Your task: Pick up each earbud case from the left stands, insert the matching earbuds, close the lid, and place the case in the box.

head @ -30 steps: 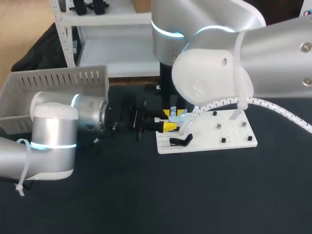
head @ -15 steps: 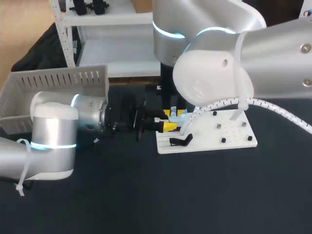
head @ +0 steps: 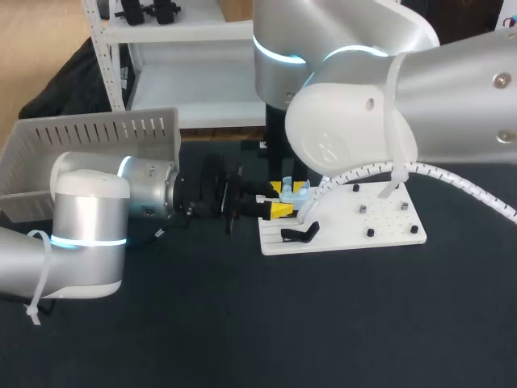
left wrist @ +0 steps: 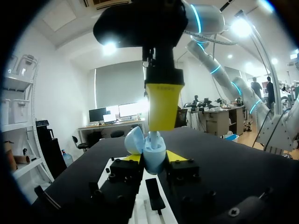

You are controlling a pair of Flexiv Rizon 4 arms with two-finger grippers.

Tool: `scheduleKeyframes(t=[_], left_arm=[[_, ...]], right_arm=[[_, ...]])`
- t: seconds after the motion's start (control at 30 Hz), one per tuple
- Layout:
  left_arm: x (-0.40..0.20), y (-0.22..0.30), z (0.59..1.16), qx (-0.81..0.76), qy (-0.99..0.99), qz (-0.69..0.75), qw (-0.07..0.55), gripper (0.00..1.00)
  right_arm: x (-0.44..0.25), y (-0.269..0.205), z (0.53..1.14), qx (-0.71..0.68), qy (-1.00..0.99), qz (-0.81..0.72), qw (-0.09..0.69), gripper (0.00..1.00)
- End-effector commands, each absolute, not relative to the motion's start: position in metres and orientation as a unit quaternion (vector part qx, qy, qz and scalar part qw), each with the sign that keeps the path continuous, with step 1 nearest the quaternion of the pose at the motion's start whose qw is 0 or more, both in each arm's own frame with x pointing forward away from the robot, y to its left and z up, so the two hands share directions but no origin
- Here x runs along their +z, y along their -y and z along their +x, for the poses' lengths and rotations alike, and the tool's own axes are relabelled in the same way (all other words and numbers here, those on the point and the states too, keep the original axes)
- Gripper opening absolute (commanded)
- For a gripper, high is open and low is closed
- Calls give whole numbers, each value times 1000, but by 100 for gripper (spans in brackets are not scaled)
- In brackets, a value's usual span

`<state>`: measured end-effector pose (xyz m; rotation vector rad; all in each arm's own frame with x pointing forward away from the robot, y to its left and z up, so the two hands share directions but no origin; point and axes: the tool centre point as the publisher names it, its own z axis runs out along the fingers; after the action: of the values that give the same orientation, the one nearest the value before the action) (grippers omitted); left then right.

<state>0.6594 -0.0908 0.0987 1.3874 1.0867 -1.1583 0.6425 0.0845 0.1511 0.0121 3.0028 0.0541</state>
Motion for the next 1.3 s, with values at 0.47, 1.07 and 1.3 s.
scheduleKeyframes(t=[0.47, 1.07, 1.3], left_arm=[[98, 91, 658, -477, -449, 571, 496, 0], [98, 91, 658, -477, -449, 571, 496, 0], [98, 91, 658, -477, -449, 571, 496, 0]], right_arm=[[149, -85, 648, 19, -998, 3, 67, 0], [144, -84, 652, 16, -998, 0, 58, 0], [142, -84, 650, 16, -999, -1, 51, 0]])
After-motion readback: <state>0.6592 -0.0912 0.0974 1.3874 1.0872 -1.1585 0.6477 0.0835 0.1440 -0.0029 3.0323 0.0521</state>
